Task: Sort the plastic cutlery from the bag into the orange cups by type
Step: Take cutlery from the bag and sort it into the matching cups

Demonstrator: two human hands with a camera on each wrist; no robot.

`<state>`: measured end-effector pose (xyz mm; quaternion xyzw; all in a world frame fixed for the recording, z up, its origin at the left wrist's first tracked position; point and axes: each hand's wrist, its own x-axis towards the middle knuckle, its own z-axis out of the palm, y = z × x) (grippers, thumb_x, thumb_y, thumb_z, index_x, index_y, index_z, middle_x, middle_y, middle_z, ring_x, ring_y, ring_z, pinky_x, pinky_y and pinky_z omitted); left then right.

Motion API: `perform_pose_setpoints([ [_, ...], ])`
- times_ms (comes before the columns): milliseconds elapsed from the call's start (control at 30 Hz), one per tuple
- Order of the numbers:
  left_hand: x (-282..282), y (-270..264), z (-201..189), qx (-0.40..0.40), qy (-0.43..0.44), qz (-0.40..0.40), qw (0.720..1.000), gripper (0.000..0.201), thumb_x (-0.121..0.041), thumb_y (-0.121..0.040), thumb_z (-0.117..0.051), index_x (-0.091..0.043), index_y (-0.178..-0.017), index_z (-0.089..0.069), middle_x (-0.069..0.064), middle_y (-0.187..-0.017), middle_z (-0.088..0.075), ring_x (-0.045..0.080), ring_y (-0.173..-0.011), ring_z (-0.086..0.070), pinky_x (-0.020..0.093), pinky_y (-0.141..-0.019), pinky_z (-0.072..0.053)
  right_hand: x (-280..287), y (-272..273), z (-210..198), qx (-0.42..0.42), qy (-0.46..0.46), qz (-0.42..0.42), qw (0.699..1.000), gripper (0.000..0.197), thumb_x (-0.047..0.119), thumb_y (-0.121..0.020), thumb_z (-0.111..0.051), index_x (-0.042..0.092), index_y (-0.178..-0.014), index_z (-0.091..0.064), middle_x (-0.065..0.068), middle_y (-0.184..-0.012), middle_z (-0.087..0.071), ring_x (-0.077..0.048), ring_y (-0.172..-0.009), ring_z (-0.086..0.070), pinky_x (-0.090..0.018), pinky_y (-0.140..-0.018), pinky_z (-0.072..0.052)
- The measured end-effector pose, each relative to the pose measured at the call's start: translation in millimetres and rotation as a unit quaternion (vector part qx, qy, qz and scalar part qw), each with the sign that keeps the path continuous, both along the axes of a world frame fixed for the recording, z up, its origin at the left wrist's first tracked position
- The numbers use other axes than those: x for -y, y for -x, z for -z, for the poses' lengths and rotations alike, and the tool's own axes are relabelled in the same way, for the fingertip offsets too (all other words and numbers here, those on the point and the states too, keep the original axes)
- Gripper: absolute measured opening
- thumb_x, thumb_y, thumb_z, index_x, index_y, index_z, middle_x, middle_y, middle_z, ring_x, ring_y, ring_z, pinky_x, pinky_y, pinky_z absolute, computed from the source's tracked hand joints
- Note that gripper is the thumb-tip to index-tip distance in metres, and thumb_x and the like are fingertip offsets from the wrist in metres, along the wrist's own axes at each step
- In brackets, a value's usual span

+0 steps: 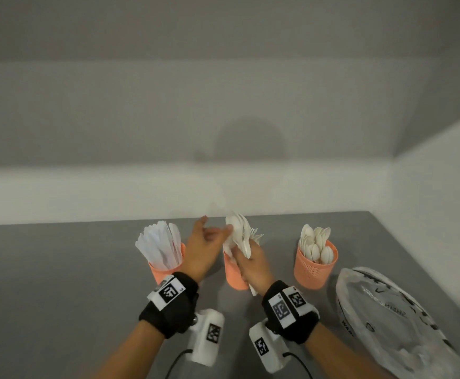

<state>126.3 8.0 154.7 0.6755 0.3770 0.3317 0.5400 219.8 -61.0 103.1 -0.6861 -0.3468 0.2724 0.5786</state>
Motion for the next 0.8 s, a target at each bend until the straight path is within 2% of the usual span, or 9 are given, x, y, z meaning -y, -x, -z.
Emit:
perform_pose_setpoints([
  [67, 13, -16, 2, -0.001, 0.086, 0.052, 0.995, 0.062, -0.03, -0.082, -0.066, -0.007, -0.132, -0.038, 0.011, -0.111, -0.061, 0.014, -0.092, -0.06, 0.023, -0.08, -0.046, 3, 3, 2, 0.087, 0.027, -0.003, 0.996, 0.032, 0.035, -0.087, -0.054, 0.02, -0.115, -0.057, 0.003, -0.095, -0.068, -0.012, -0.086, -0.064, -0.03, -0.075, -0.051],
  [133, 19, -27, 6, 0.048, 0.116, 0.066, 0.99, 0.037, -0.023, -0.082, -0.068, -0.002, -0.11, -0.056, 0.013, -0.095, -0.066, 0.013, -0.076, -0.066, 0.021, -0.066, -0.053, 9, 5, 1, 0.138, 0.048, -0.035, 0.989, 0.039, 0.025, -0.091, -0.053, 0.022, -0.129, -0.045, -0.001, -0.105, -0.065, -0.012, -0.092, -0.062, -0.021, -0.076, -0.05],
  [233, 18, -35, 11, 0.059, 0.133, 0.031, 0.989, 0.011, -0.013, -0.086, -0.06, -0.003, -0.088, -0.062, 0.012, -0.08, -0.067, 0.018, -0.067, -0.065, 0.024, -0.062, -0.054, 18, 3, -2, 0.06, 0.006, -0.085, 0.994, 0.035, 0.01, -0.09, -0.056, 0.019, -0.122, -0.046, 0.003, -0.081, -0.061, 0.004, -0.06, -0.059, -0.009, -0.054, -0.043],
  [367, 16, -34, 12, 0.065, 0.169, 0.075, 0.98, 0.019, -0.018, -0.089, -0.057, -0.008, -0.073, -0.058, 0.005, -0.064, -0.061, 0.014, -0.054, -0.062, 0.023, -0.055, -0.052, 27, -5, -13, -0.102, 0.025, -0.146, 0.984, 0.005, 0.011, -0.092, -0.055, 0.013, -0.096, -0.056, 0.005, -0.053, -0.059, -0.008, -0.046, -0.058, -0.021, -0.049, -0.05],
  [467, 19, -31, 10, 0.054, 0.14, 0.144, 0.978, 0.025, -0.03, -0.089, -0.057, -0.007, -0.081, -0.06, 0.002, -0.064, -0.064, 0.013, -0.059, -0.063, 0.02, -0.058, -0.051, 31, -4, -16, -0.207, 0.023, -0.155, 0.966, 0.01, 0.02, -0.094, -0.05, 0.011, -0.099, -0.049, -0.001, -0.048, -0.055, -0.014, -0.041, -0.056, -0.024, -0.045, -0.05],
  [533, 17, -30, 9, 0.05, 0.135, 0.167, 0.975, 0.031, -0.034, -0.089, -0.055, -0.004, -0.095, -0.061, 0.005, -0.074, -0.067, 0.013, -0.064, -0.066, 0.018, -0.059, -0.052, 32, -3, -13, -0.219, 0.007, -0.156, 0.963, 0.017, 0.024, -0.096, -0.048, 0.011, -0.105, -0.046, -0.001, -0.05, -0.056, -0.013, -0.038, -0.052, -0.021, -0.04, -0.045],
  [667, 10, -31, 14, 0.066, 0.112, 0.056, 0.99, 0.038, -0.028, -0.088, -0.06, -0.006, -0.117, -0.053, 0.012, -0.104, -0.063, 0.02, -0.089, -0.064, 0.025, -0.073, -0.054, 28, -5, -2, -0.146, -0.013, -0.064, 0.987, 0.009, 0.026, -0.096, -0.05, 0.02, -0.095, -0.056, 0.003, -0.047, -0.056, -0.008, -0.032, -0.043, -0.018, -0.035, -0.034],
  [733, 6, -32, 17, 0.065, 0.064, -0.004, 0.996, 0.04, -0.025, -0.085, -0.064, -0.005, -0.119, -0.054, 0.01, -0.103, -0.06, 0.022, -0.09, -0.061, 0.025, -0.071, -0.052, 24, -7, 6, -0.068, -0.013, -0.007, 0.998, 0.008, 0.025, -0.094, -0.052, 0.021, -0.095, -0.059, 0.007, -0.054, -0.058, -0.007, -0.043, -0.051, -0.024, -0.045, -0.041],
  [800, 8, -34, 18, 0.044, 0.04, -0.012, 0.998, 0.039, -0.025, -0.083, -0.067, -0.005, -0.115, -0.056, 0.005, -0.096, -0.059, 0.021, -0.088, -0.06, 0.03, -0.071, -0.054, 19, -11, 16, 0.027, 0.017, 0.04, 0.999, 0.017, 0.026, -0.093, -0.053, 0.018, -0.106, -0.06, 0.007, -0.079, -0.065, -0.013, -0.073, -0.063, -0.029, -0.067, -0.048],
])
